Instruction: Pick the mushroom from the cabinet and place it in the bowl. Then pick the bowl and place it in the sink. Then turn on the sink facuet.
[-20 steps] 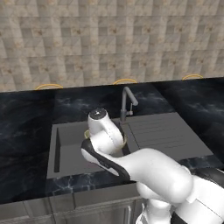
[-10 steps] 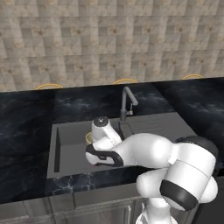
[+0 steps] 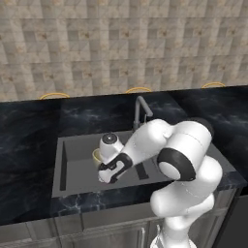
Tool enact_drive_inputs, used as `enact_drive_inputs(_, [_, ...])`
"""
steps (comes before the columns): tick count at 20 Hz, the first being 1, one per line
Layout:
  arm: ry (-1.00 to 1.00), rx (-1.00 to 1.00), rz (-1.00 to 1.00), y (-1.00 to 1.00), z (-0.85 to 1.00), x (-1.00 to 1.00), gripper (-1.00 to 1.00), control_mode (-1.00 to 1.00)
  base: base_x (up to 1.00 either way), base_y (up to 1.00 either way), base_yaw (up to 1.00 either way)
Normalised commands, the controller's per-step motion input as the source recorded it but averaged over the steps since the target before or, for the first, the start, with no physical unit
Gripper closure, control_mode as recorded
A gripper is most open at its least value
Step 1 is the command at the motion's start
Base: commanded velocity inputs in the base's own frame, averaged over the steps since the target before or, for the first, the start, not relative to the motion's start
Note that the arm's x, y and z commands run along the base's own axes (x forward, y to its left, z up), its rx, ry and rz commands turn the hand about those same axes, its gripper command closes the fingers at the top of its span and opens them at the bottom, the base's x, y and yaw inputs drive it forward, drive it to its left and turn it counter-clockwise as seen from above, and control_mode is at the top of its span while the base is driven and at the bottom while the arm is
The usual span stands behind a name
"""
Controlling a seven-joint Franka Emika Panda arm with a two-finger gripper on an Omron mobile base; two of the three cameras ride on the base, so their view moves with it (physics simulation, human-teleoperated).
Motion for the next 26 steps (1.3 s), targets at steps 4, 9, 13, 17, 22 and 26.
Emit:
enact_drive_inputs(4, [0.01, 0.0, -0.01, 0.2, -0.41, 0.42, 1.0, -1.0, 0.0, 0.0, 0.0])
enact_drive_inputs(9, [0.02, 0.0, -0.03, 0.32, -0.34, 0.35, 1.0, -1.0, 0.0, 0.0, 0.0])
enact_drive_inputs(13, [0.02, 0.0, -0.05, 0.36, -0.23, 0.39, 1.0, -1.0, 0.0, 0.0, 0.0])
enact_drive_inputs(17, [0.01, 0.0, -0.05, 0.35, -0.3, 0.39, 1.0, -1.0, 0.0, 0.0, 0.0])
enact_drive_inputs(22, [0.01, 0.0, -0.05, 0.2, -0.17, 0.36, 1.0, -1.0, 0.0, 0.0, 0.0])
enact_drive_inputs(26, [0.0, 0.0, -0.07, 0.12, 0.34, 0.01, -1.0, -1.0, 0.0, 0.0, 0.0])
